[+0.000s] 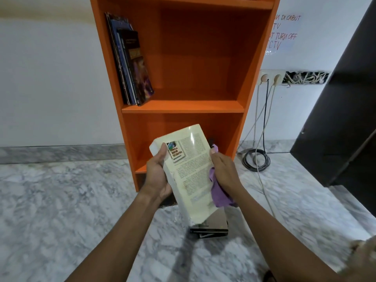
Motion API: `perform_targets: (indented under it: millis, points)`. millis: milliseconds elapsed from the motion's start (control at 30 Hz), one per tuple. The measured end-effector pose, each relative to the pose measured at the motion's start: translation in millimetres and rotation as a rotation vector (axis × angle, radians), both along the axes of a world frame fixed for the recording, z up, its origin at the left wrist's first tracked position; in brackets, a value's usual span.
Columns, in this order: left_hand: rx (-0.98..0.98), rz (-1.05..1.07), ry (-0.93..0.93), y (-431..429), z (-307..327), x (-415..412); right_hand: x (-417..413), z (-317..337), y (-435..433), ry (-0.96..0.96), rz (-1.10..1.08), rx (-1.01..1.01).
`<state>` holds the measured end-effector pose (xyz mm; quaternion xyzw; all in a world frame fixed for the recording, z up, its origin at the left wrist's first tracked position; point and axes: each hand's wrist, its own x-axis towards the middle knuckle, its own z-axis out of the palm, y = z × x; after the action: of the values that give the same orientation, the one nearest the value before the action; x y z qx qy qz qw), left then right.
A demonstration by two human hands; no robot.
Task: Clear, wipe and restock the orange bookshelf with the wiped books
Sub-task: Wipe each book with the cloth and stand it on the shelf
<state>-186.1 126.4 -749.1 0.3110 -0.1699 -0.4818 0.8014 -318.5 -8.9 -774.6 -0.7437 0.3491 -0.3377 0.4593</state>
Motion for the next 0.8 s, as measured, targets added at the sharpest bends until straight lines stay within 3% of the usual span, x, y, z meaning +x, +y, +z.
perform_targets:
  millis: [133,200,267,367,467,567,633,733,800]
  points:
    - [-0.021,0.008,0.06,1.9,2.4,33.1,-19.9,-7.2,2.5,-0.121,0.369,0.345]
    - [0.014,-0.014,0.07,1.2,6.9,40.8,-24.8,-5.3,5.9,-0.146,0.485,0.426]
    - [0.127,0.008,0.008,-0.8,14.2,42.8,-21.5,-3.4,10.5,-0.151,0.452,0.408]
    - [0.465,0.254,-0.288,-8.7,21.4,38.7,-11.1,3.9,21.1,-0.229,0.279,0.354]
    - [0.663,0.496,-0.448,-10.2,15.4,19.2,-1.7,17.6,39.0,-0.171,0.073,0.139]
    - [0.501,0.248,-0.441,-24.1,21.0,-16.3,6.7,12.8,50.0,0.113,-0.233,-0.355]
    - [0.383,0.163,-0.347,-31.4,25.5,-25.7,10.1,0.7,55.3,0.158,-0.211,-0.544]
    - [0.434,0.264,-0.213,-27.6,21.6,-6.2,12.0,-5.7,63.5,0.166,-0.048,-0.714]
    - [0.361,0.233,-0.148,-19.8,21.4,4.9,14.9,-1.8,64.1,0.123,0.129,-0.718]
